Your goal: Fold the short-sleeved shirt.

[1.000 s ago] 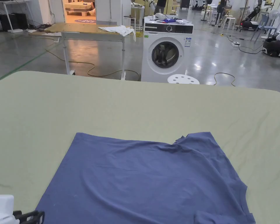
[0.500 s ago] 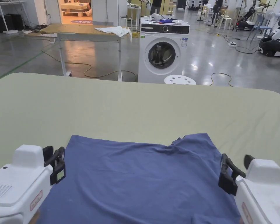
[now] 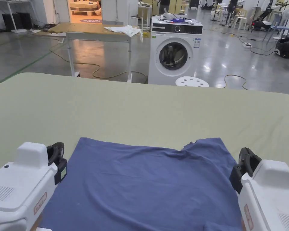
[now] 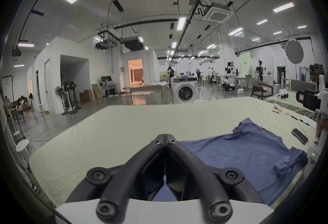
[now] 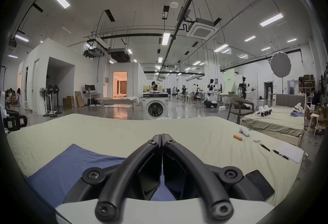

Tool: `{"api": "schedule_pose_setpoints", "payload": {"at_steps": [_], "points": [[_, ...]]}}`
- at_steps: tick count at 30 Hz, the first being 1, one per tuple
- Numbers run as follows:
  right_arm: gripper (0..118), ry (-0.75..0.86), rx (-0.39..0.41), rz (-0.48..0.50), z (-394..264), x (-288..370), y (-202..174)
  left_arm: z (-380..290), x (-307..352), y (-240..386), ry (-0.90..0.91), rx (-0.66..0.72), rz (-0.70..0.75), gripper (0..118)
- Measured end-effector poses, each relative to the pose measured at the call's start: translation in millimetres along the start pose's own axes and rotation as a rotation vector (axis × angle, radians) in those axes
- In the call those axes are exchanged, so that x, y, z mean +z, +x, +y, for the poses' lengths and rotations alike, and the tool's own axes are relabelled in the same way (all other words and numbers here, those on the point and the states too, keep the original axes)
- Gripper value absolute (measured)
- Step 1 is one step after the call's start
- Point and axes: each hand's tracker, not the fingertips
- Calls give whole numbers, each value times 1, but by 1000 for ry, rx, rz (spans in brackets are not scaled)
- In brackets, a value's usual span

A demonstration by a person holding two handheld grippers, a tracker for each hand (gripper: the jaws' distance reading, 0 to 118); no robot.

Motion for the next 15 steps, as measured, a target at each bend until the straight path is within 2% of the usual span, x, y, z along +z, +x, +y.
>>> {"api": "schedule_pose_setpoints", "payload": {"at_steps": [3,9,10,11,15], "points": [[0,-45,10,14,-8,-1,2,-8,1,-23,-154,-9,-19,0],[0,-158,26,37,-32,0,4,-48,21,-69,-451,78,-69,0],[0,-173,26,40,-36,0,4,-55,24,-75,-498,96,-70,3],[0,-189,25,42,-39,0,4,-62,26,-79,-519,118,-64,9],[0,-242,30,50,-50,3,5,-92,21,-91,-636,208,-37,52]]}}
